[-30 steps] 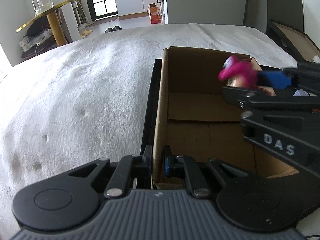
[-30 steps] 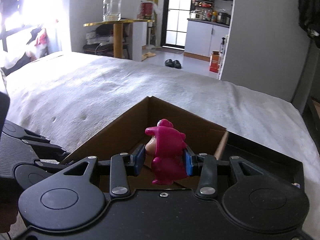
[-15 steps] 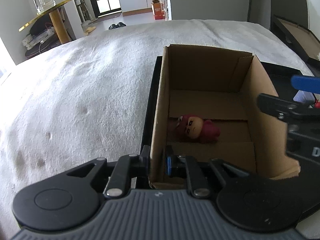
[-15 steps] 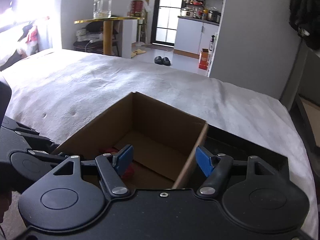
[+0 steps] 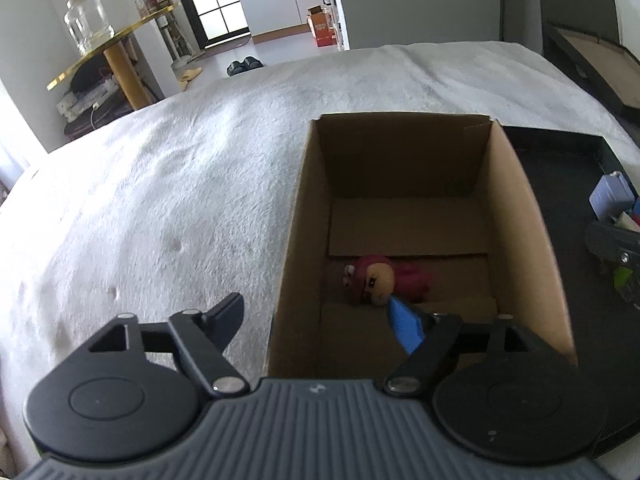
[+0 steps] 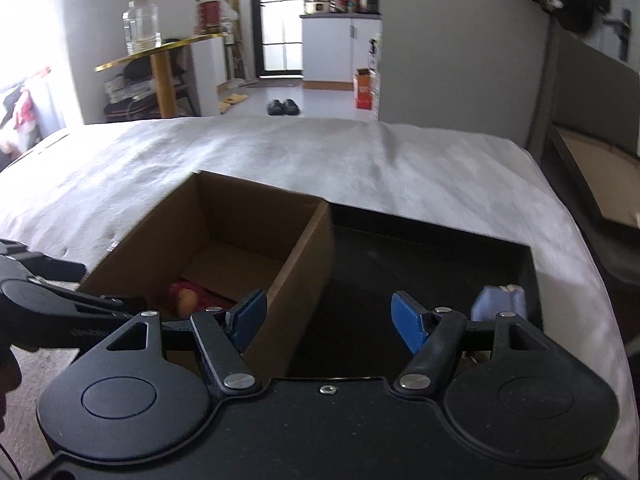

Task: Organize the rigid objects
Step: 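Move the right tool back to the tray and grasp the green hexagonal container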

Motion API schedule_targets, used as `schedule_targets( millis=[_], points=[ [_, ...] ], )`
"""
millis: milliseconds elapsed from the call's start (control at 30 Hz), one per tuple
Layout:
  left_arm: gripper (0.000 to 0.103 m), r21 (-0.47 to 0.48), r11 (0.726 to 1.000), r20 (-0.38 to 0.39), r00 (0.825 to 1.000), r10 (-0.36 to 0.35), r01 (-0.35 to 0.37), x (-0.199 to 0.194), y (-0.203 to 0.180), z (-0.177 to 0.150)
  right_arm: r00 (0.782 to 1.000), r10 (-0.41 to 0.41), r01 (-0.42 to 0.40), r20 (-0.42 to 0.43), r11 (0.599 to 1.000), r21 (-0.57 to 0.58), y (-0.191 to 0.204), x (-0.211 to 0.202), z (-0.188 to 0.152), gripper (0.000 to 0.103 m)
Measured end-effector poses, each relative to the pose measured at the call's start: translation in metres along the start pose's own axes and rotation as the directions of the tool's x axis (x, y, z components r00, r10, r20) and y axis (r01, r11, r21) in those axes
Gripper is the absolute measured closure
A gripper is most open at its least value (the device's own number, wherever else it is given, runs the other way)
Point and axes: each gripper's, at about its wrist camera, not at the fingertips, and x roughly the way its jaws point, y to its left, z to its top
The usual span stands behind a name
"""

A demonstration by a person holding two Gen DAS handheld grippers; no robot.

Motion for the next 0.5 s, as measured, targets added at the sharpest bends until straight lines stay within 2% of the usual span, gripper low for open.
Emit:
schedule_targets(
  millis=[200, 333, 500],
  points=[
    [0.021, 0.029, 1.0, 0.008, 1.0, 0.004, -0.004, -0.003, -0.015, 0.006, 0.998, -0.044, 0.047, -0.044, 0.997, 0.058, -0.028, 0.001, -0.014, 0.034],
    [0.018, 0.047, 0.999, 0.004, 1.0, 0.022, -0.022, -0.002, -0.025, 0.009, 0.997, -0.061, 0.065, -0.054, 0.994, 0.083, -0.044, 0.0, -0.021, 0.027],
    [0.017, 0.061, 0.997, -0.008, 0.999, 0.054, -0.053, 0.0, -0.031, 0.01, 0.992, -0.108, 0.113, -0.066, 0.991, 0.076, -0.057, 0.005, -0.028, 0.027]
  ],
)
